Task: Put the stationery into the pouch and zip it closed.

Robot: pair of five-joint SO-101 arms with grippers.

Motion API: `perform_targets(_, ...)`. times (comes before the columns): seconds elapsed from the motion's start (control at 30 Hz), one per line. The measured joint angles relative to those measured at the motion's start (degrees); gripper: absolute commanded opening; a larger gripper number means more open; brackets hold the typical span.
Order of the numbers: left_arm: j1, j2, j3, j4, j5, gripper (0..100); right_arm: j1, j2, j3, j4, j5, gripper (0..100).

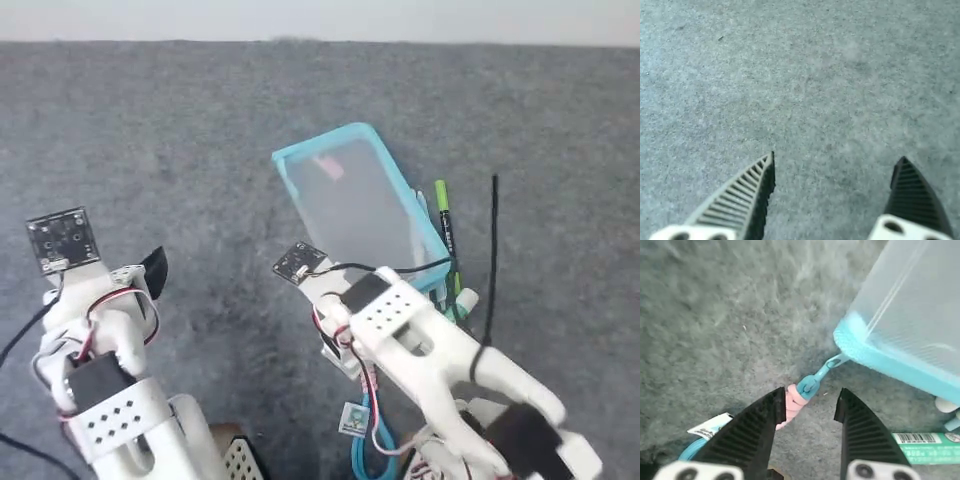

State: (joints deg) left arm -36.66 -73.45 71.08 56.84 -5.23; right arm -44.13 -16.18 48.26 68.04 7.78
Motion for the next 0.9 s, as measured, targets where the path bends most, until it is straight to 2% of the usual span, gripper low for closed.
perform_targets(0.1,0.0,0.0,0.0,0.0,0.0,35,0.0,3.3,-1.4,0.0,0.0,15.7)
perform_targets(0.3,0.0,0.0,0.0,0.0,0.0,35,0.5,10.3,-6.8,0.0,-0.2,2.4)
perform_targets(0.67,0.0,0.0,0.0,0.0,0.0,35,11.3,24.0,-19.1,0.1,-0.2,1.6)
perform_targets(0.9,0.0,0.0,0.0,0.0,0.0,35,13.0,28.9,-28.5,0.2,3.4,2.0)
